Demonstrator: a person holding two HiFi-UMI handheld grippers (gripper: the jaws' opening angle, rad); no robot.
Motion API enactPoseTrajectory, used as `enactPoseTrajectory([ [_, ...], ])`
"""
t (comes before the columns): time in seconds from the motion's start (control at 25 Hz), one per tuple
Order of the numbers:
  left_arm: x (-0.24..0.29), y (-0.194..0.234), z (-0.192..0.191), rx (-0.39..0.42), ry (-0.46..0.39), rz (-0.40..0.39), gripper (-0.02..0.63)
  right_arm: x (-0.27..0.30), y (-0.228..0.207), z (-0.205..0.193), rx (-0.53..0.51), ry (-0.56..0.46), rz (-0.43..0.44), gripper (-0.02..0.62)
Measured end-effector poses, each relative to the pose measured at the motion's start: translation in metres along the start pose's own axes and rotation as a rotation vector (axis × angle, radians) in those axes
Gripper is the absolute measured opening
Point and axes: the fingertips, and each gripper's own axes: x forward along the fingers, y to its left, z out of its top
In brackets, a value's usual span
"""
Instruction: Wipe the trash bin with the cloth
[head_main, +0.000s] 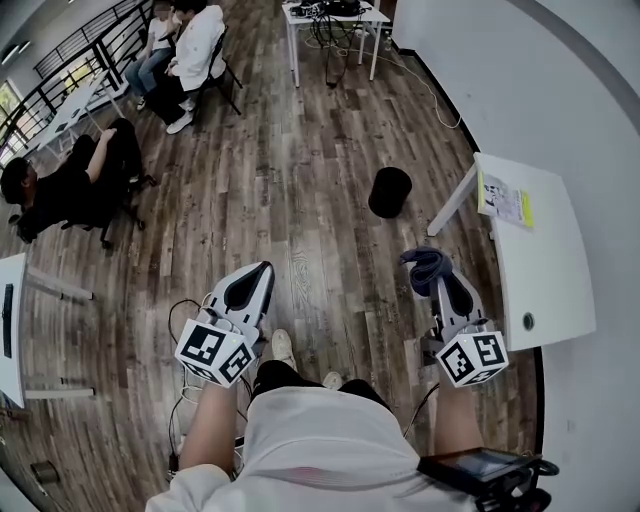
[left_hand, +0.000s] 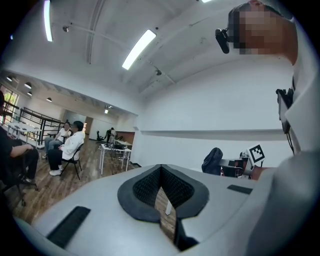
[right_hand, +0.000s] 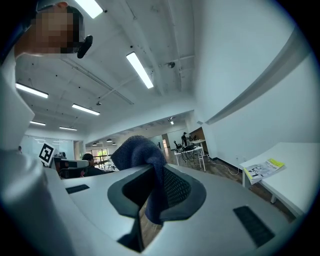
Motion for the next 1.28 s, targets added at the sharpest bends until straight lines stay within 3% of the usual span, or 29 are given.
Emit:
enactPoseTrajectory([
  [0.44, 0.071, 0.07, 0.004, -0.005, 0.011, -0.072, 0.009, 0.087, -0.009, 0.004, -0.015, -0.003, -0.045, 0.044],
  [1.0, 0.157, 0.252, 0.038, 0.002, 0.035, -0.164, 0.008, 0.251, 0.046, 0.008, -0.05, -0.004, -0.124, 0.046],
  [1.28, 0.198, 0.272, 0.028, -0.039, 0.054, -0.228, 0.009, 0.269, 0.026, -0.001, -0.05, 0.035, -0.209, 0.044],
])
